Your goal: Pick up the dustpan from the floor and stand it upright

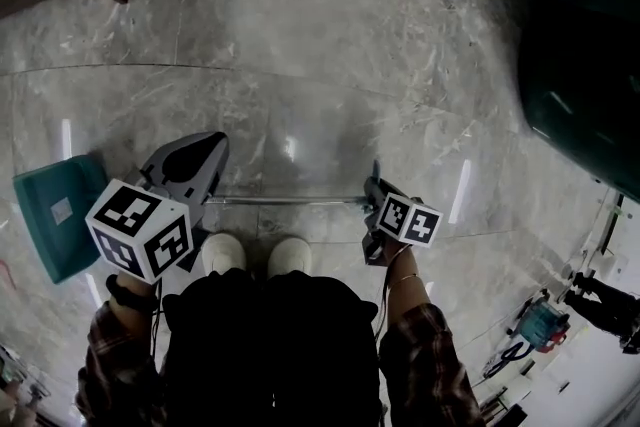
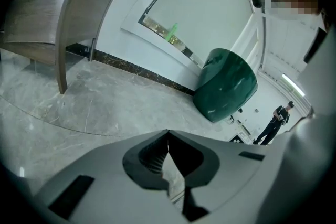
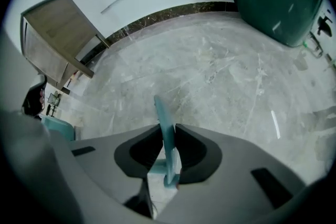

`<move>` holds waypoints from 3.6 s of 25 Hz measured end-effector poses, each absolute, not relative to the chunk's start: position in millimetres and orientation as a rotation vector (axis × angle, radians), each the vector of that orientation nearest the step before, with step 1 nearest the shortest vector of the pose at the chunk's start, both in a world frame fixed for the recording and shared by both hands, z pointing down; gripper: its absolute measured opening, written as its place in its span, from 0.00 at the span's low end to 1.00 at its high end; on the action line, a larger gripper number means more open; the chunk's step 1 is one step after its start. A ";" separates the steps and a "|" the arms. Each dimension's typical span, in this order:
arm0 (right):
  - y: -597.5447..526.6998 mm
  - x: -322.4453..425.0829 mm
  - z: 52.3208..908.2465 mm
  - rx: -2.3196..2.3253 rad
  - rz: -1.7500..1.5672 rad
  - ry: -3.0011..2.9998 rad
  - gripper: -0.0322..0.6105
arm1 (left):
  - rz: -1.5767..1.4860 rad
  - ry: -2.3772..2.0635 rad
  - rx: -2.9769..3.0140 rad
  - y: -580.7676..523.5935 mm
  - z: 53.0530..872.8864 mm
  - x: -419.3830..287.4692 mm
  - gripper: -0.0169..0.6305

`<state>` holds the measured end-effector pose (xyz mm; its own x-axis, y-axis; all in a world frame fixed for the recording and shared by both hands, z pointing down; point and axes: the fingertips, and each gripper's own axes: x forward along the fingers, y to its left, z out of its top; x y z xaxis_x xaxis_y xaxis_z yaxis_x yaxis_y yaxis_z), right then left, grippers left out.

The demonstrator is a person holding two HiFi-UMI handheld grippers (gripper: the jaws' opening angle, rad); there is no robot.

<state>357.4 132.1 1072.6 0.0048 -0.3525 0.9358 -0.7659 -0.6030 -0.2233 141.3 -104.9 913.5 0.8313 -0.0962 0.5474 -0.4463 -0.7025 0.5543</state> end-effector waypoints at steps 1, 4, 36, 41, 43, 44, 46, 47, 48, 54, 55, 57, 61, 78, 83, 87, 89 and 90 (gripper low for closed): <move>131.3 358.6 1056.3 1.949 1.618 -1.150 0.18 | 0.630 -0.398 2.291 -104.1 900.1 139.0 0.04; 129.1 362.5 1002.9 1.982 1.582 -1.138 0.18 | 0.616 -0.410 2.284 -100.9 855.1 130.9 0.04; 29.9 223.2 562.6 1.854 1.487 -1.593 0.27 | 0.363 -0.613 2.351 -82.8 439.5 64.8 0.05; -6.2 166.3 527.8 1.753 1.418 -1.740 0.27 | 0.331 -0.746 2.298 -75.0 423.6 0.0 0.04; -23.3 138.6 515.2 1.690 1.384 -1.798 0.27 | 0.298 -0.823 2.264 -77.9 415.9 -32.5 0.04; -29.1 123.5 509.6 1.660 1.383 -1.822 0.27 | 0.274 -0.860 2.242 -79.3 411.4 -48.8 0.04; -35.7 90.5 499.5 1.596 1.419 -1.867 0.27 | 0.223 -0.929 2.197 -81.0 401.3 -80.2 0.04; -37.9 73.5 495.2 1.559 1.445 -1.887 0.27 | 0.199 -0.963 2.176 -81.6 395.8 -94.4 0.04; -39.8 57.0 491.7 1.518 1.468 -1.905 0.27 | 0.178 -0.995 2.160 -81.9 390.1 -106.9 0.05; -61.2 -15.7 482.7 1.351 1.474 -1.954 0.27 | 0.077 -1.101 2.138 -79.7 349.4 -153.5 0.04; -66.2 -25.3 482.2 1.334 1.476 -1.960 0.27 | 0.062 -1.111 2.132 -77.9 344.0 -159.5 0.04; -75.2 -42.7 481.1 1.324 1.472 -1.960 0.27 | 0.043 -1.124 2.128 -72.0 334.7 -171.6 0.04; -89.5 -70.8 478.7 1.345 1.443 -1.937 0.27 | 0.020 -1.148 2.119 -56.2 320.6 -192.9 0.05; -99.8 -75.6 416.4 1.391 1.277 -1.964 0.27 | -0.035 -1.138 2.226 -55.5 252.7 -202.8 0.05; -91.9 -70.3 355.0 1.428 1.257 -2.132 0.27 | -0.042 -1.088 2.265 -60.4 231.7 -182.2 0.05; -85.1 -70.1 288.6 1.379 1.132 -2.342 0.27 | -0.033 -1.019 2.333 -67.0 203.3 -148.6 0.04; -82.5 -68.6 254.0 1.361 1.004 -2.416 0.27 | -0.040 -0.998 2.354 -67.5 186.5 -133.7 0.04; -80.8 -66.6 237.1 1.356 0.942 -2.443 0.27 | -0.043 -0.988 2.364 -66.8 177.2 -126.7 0.04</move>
<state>-66.6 -80.8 237.1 -0.5625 -0.6938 0.4498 -0.8161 0.3786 -0.4366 -126.7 -66.8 177.2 0.7265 -0.6624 0.1826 -0.6441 -0.5640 0.5167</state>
